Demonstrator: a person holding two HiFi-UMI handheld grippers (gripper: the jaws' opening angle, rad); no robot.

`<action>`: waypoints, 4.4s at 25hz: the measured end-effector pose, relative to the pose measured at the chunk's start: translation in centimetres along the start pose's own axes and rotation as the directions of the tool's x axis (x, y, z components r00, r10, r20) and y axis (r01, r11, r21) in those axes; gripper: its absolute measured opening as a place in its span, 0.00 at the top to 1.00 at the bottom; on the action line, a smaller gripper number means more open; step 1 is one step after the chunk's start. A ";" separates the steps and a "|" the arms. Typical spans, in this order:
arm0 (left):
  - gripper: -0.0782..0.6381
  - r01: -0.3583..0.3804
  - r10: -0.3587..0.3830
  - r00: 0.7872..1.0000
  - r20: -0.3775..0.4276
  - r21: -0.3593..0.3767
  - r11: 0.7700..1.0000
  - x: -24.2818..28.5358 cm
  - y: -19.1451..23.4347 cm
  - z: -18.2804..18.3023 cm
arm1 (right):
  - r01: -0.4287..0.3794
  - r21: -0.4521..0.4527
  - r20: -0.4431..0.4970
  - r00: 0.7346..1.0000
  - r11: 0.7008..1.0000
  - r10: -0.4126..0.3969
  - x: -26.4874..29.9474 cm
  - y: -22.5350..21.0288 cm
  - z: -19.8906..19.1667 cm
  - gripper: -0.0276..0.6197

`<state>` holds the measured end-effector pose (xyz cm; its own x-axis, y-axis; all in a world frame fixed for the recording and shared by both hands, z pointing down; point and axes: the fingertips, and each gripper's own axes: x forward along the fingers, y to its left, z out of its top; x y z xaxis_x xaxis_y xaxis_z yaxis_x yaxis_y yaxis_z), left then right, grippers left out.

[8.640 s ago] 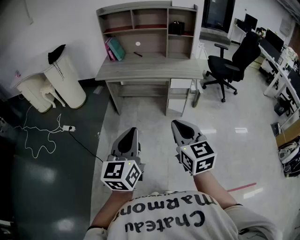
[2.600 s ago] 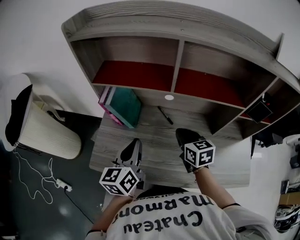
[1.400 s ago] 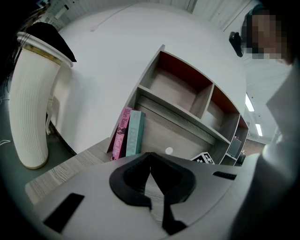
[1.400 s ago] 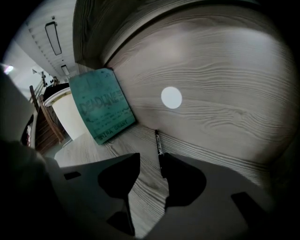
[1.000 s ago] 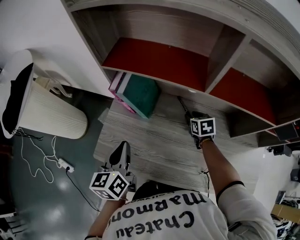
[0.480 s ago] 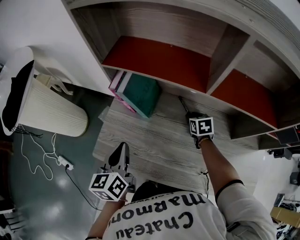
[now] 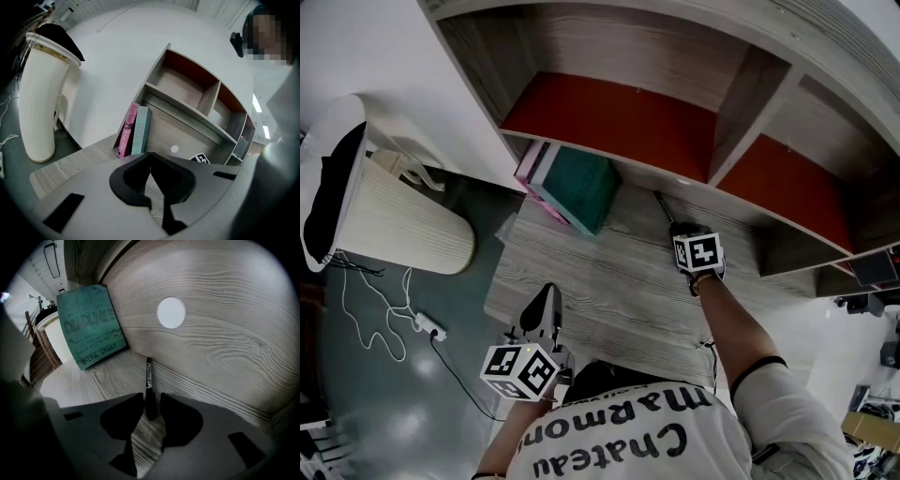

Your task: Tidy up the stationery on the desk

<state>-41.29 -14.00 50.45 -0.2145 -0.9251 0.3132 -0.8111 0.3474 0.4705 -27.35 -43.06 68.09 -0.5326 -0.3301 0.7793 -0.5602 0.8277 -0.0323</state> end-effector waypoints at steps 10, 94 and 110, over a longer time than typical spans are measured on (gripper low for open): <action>0.87 0.000 0.000 1.000 0.002 0.000 1.000 -0.3 -0.1 0.0 | 0.006 -0.012 0.004 1.000 1.000 -0.006 0.0 0.5 0.1 0.83; 0.87 0.728 -0.684 0.685 -0.250 0.250 0.638 -6.5 -28.6 -7.2 | 0.342 0.414 0.478 0.707 0.844 -0.521 -54.4 -5.2 -14.0 0.85; 0.87 0.673 -0.649 0.738 -0.184 0.265 0.690 1.8 -41.4 -9.9 | 0.396 -0.037 0.409 0.844 0.918 -0.347 -54.7 -19.2 -7.8 0.85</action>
<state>-2.66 -28.51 39.70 0.4684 -0.8801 0.0776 -0.8485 -0.4236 0.3171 17.52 -37.39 30.96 -0.5145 -0.7518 0.4124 -0.7015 0.6456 0.3019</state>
